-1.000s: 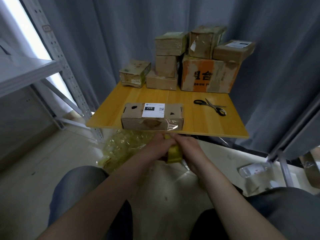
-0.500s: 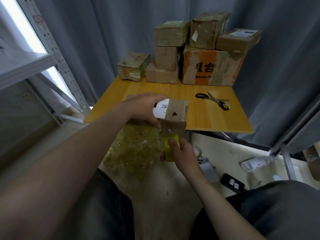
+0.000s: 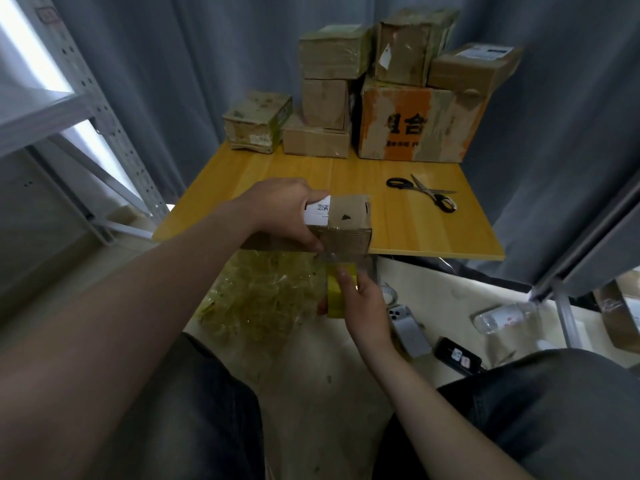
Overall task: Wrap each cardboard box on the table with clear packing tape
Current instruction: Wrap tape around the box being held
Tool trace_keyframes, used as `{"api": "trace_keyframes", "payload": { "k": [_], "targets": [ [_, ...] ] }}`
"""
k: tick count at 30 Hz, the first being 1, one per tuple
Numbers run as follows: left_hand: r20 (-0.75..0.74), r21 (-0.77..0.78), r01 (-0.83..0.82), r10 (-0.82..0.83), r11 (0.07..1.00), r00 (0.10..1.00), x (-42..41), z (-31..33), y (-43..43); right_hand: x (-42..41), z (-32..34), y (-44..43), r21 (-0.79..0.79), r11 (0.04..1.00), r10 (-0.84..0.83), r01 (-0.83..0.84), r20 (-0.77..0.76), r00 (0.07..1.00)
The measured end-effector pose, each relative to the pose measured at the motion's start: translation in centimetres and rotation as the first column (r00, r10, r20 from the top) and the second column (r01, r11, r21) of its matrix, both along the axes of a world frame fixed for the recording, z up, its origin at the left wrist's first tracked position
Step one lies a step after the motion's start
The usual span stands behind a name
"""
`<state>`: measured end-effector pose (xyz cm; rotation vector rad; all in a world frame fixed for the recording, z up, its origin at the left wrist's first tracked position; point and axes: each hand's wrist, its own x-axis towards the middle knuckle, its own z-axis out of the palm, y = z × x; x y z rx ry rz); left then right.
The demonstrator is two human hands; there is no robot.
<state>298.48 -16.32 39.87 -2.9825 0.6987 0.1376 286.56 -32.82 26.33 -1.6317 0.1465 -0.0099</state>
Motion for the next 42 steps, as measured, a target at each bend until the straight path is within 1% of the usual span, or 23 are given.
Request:
{"api": "trace_keyframes", "payload": {
  "k": [3,5,7,10,13,15,17,19,22,25,26,27,29,32,34,39,42],
  "targets": [
    [-0.043,-0.035,-0.018,0.017,0.999,0.999,0.0,0.7,-0.4,-0.3,0.2,-0.2,0.015,0.999,-0.049,0.049,0.03,0.998],
    [-0.136,-0.088,-0.072,0.059,0.994,0.989,0.3,1.3,-0.5,-0.5,0.6,-0.5,0.024,0.997,-0.074,0.073,0.062,0.995],
    [-0.248,-0.162,-0.096,0.054,0.982,0.967,0.6,2.0,-0.3,-0.8,1.3,-0.9,0.061,0.996,-0.074,0.068,0.094,0.993],
    [-0.402,-0.212,-0.096,0.003,0.972,0.916,1.1,3.0,0.0,-1.3,2.1,-1.2,0.057,0.996,-0.072,0.065,0.13,0.989],
    [-0.519,-0.223,-0.142,0.006,0.964,0.855,1.3,3.5,0.2,-1.3,2.6,-1.1,0.069,0.994,-0.089,0.079,0.163,0.982],
    [-0.578,-0.243,-0.218,0.039,0.945,0.815,1.4,3.6,0.6,-1.4,3.3,-1.2,0.097,0.993,-0.087,0.071,0.175,0.981],
    [-0.597,-0.253,-0.269,0.069,0.929,0.799,1.5,3.6,1.1,-1.5,3.8,-1.3,0.098,0.994,-0.064,0.046,0.193,0.979],
    [-0.551,-0.252,-0.272,0.093,0.929,0.829,1.6,3.8,1.4,-1.5,4.1,-1.4,0.083,0.996,-0.037,0.019,0.218,0.975],
    [-0.439,-0.275,-0.218,0.079,0.936,0.895,1.8,4.6,1.3,-1.1,4.8,-1.5,0.063,0.998,-0.031,0.017,0.229,0.973],
    [-0.391,-0.41,-0.165,-0.01,0.897,0.921,1.7,4.7,0.5,-0.1,6.1,-1.5,0.06,0.998,-0.036,0.023,0.227,0.973],
    [-0.369,-0.426,-0.126,-0.045,0.896,0.928,1.6,4.4,0.2,0.2,6.5,-1.4,0.075,0.997,-0.034,0.017,0.223,0.974],
    [-0.341,-0.405,-0.081,-0.068,0.911,0.938,1.5,3.9,-0.1,0.5,6.8,-1.4,0.096,0.995,-0.03,0.01,0.214,0.976],
    [-0.287,-0.282,-0.005,-0.079,0.959,0.955,1.3,2.7,-0.4,0.8,7.1,-1.3,0.135,0.991,-0.023,-0.004,0.199,0.98],
    [-0.22,-0.122,0.074,-0.099,0.99,0.97,1.0,1.5,-0.2,1.0,7.1,-1.2,0.15,0.989,-0.024,-0.005,0.191,0.981],
    [-0.162,-0.093,0.134,-0.148,0.987,0.976,1.2,1.0,0.1,1.0,7.1,-1.2,0.159,0.987,-0.028,-0.003,0.189,0.982],
    [-0.075,-0.129,0.217,-0.228,0.968,0.971,0.1,0.9,0.0,0.9,7.4,-1.4,0.156,0.988,-0.012,-0.018,0.194,0.981],
    [0.058,-0.023,0.338,-0.336,0.941,0.94,-0.7,0.4,0.1,0.7,7.3,-1.3,0.122,0.992,-0.016,-0.01,0.209,0.978]
  ]
}}
